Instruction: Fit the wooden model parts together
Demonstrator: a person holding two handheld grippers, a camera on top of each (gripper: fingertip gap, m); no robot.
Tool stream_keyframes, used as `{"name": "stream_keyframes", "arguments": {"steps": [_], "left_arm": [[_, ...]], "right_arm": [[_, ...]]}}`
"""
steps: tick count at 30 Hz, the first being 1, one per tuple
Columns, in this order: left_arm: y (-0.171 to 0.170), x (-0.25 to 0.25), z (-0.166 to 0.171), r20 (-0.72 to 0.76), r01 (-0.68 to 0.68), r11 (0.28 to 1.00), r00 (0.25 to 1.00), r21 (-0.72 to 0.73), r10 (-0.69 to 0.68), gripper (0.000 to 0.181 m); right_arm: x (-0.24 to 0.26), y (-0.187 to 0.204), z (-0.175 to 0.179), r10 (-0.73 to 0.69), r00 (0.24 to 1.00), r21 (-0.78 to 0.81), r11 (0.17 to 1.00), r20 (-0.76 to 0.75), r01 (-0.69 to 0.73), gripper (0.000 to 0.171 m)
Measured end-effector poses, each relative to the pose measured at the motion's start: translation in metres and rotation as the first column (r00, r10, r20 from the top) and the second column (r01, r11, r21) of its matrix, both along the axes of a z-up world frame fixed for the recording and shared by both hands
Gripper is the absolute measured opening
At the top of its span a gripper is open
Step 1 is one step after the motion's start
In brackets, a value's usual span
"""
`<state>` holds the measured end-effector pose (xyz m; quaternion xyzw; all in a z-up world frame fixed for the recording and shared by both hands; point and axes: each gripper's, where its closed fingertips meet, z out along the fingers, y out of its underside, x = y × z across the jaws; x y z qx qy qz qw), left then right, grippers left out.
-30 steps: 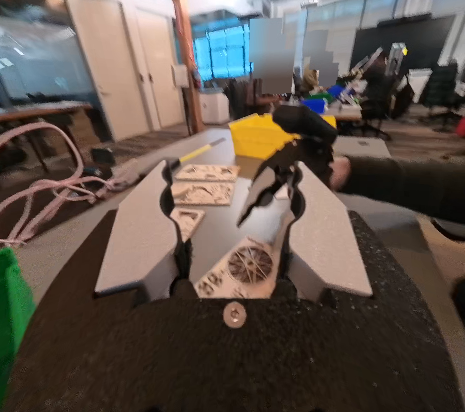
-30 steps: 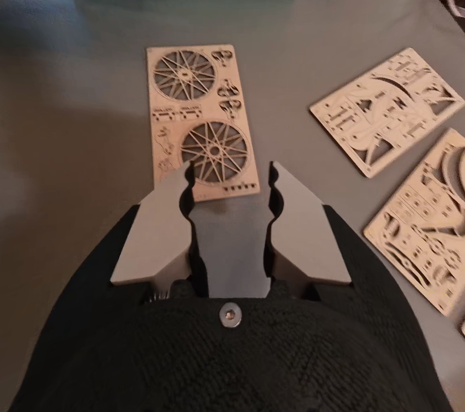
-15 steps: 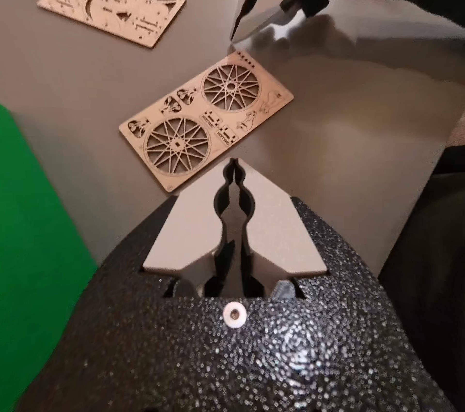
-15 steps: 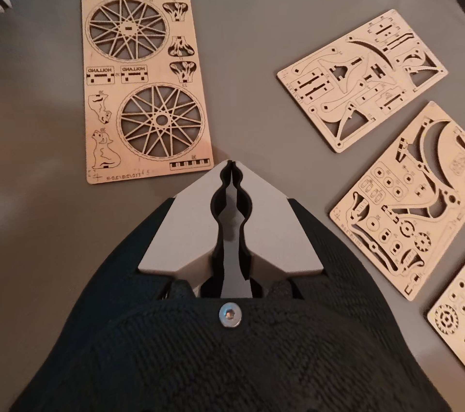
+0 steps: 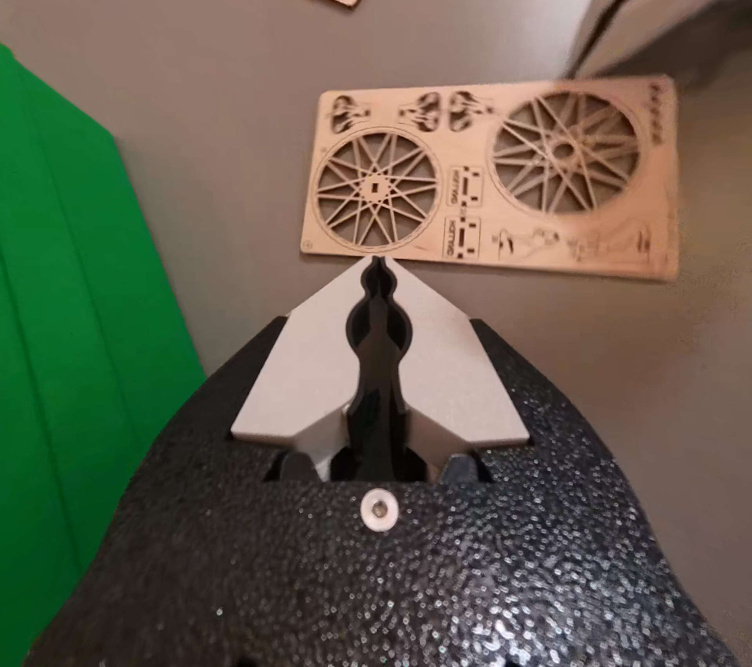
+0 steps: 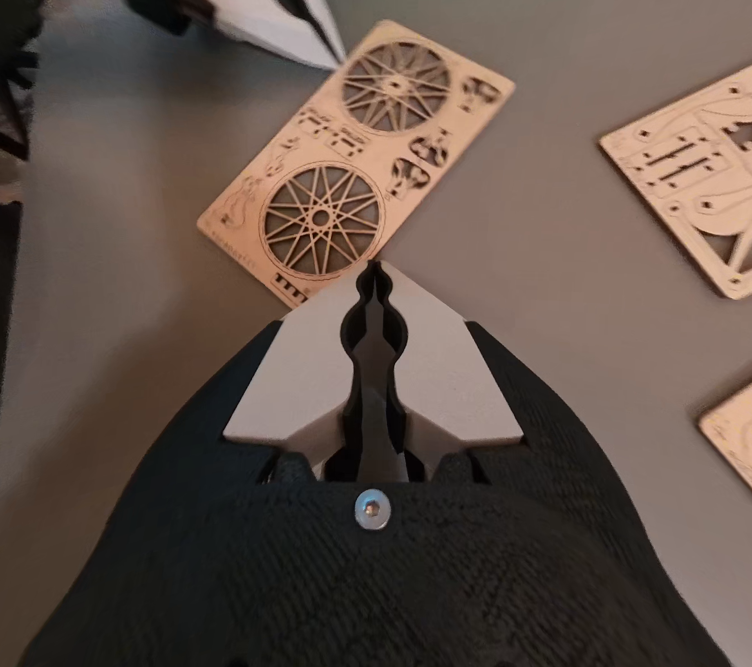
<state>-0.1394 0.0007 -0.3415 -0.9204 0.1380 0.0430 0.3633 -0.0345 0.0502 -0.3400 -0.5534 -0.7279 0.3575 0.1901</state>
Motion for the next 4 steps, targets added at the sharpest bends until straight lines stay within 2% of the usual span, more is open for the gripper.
{"name": "stream_keyframes", "arguments": {"steps": [1, 4], "left_arm": [[0.005, -0.003, 0.000, 0.000, -0.002, 1.000, 1.000, 0.004, 0.002, 0.000], [0.018, -0.016, 0.000, -0.053, -0.041, 0.999, 0.998, 0.014, 0.042, 0.000]], "right_arm": [[0.000, -0.007, 0.000, 0.016, 1.000, -0.008, 1.000, -0.006, -0.016, 0.000], [-0.001, -0.028, 0.000, 0.065, 0.998, -0.015, 0.998, -0.020, -0.065, 0.000]]}}
